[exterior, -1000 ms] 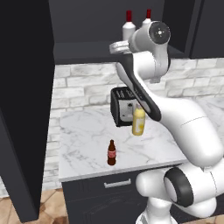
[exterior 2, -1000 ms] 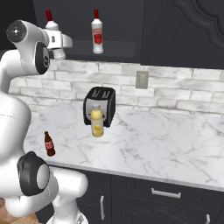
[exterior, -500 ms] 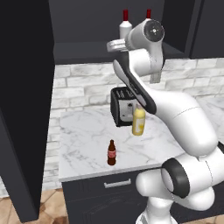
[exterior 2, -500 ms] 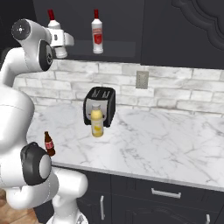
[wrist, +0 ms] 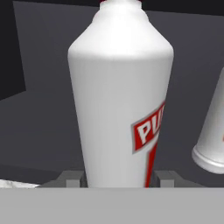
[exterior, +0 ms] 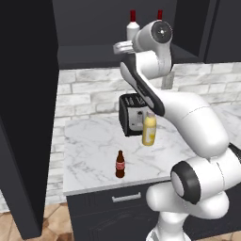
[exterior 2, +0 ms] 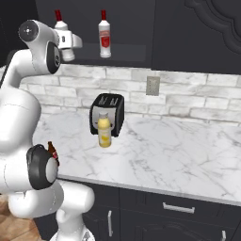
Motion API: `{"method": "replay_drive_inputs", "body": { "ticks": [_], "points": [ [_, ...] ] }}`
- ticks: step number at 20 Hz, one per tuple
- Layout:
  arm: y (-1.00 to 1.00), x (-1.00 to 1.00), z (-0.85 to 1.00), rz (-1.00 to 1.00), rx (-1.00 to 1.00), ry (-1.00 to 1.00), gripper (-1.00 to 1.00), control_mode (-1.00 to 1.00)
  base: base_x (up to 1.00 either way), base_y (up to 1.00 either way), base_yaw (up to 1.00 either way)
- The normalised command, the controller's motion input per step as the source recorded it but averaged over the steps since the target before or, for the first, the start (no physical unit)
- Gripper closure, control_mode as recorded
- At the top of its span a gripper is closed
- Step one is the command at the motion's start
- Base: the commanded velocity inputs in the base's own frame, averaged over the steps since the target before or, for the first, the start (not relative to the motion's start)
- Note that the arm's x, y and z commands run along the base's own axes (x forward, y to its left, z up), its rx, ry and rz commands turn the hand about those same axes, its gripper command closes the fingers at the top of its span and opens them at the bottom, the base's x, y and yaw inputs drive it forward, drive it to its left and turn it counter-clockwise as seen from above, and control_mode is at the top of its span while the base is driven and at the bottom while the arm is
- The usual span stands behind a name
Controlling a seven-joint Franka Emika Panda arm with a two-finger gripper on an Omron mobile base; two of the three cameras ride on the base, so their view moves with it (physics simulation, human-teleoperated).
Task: Sort all alcoholic drinks to one cabinet, and non-alcoholic drinks to the other.
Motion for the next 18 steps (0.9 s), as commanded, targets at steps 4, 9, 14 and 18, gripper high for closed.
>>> {"method": "replay_drive_inputs", "body": {
  "ticks": [4, 9, 14, 18],
  "points": [
    [0.04, 0.22, 0.00, 0.00, 0.00, 0.00, 1.00, -1.00, 0.00, 0.00, 0.00],
    [0.04, 0.22, 0.00, 0.00, 0.00, 0.00, 1.00, -1.00, 0.00, 0.00, 0.00],
    [0.02, 0.18, 0.00, 0.00, 0.00, 0.00, 1.00, -1.00, 0.00, 0.00, 0.00],
    [0.00, 0.20, 0.00, 0.00, 0.00, 0.00, 1.00, -1.00, 0.00, 0.00, 0.00]
  ]
}}
